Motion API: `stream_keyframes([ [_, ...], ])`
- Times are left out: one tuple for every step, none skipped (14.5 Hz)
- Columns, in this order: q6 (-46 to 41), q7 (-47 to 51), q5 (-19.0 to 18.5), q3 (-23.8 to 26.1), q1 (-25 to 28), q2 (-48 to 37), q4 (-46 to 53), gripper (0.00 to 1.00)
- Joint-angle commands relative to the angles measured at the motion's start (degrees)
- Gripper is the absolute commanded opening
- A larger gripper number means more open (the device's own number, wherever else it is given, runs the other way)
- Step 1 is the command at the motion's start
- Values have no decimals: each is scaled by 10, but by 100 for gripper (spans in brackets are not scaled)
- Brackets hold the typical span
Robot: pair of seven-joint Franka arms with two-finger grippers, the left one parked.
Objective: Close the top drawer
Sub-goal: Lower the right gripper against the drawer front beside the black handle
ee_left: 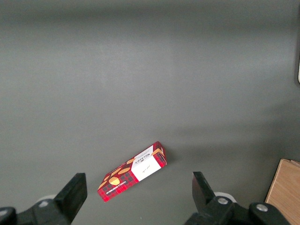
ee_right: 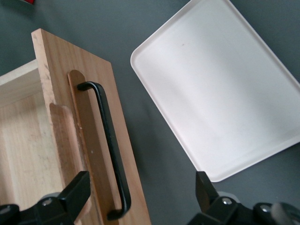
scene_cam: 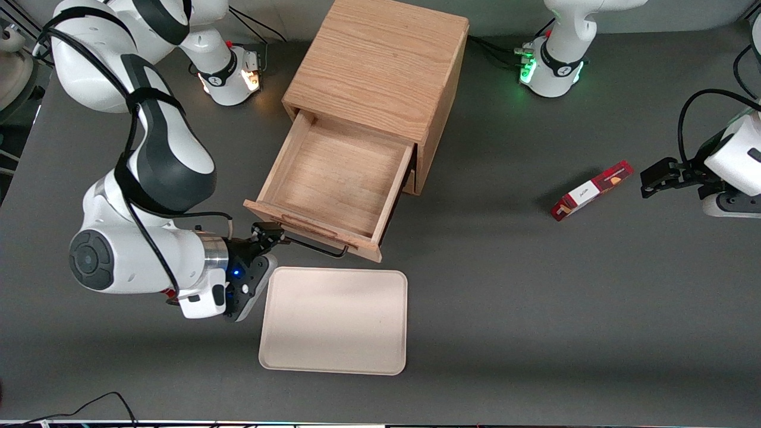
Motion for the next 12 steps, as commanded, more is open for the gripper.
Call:
stream_keyframes([
  [-3, 19, 18, 1, 9, 12, 20, 100],
  [-2, 18, 18, 1, 10, 12, 19, 100],
  [0, 15, 18, 0, 10, 13, 17, 100],
  [0, 14, 18, 0, 9, 20, 17, 100],
  [0, 14, 19, 1, 8, 23, 17, 100],
  [0, 13, 18, 0, 10, 27, 16, 100],
  [0, 16, 17, 0, 12, 31, 17, 100],
  [0, 17, 17, 0, 12, 36, 17, 100],
  [0, 19, 17, 0, 12, 42, 17, 100],
  [0, 20, 17, -1, 13, 44, 17, 100],
  [0, 20, 17, 0, 13, 45, 16, 100],
  [0, 20, 17, 0, 13, 46, 16, 100],
])
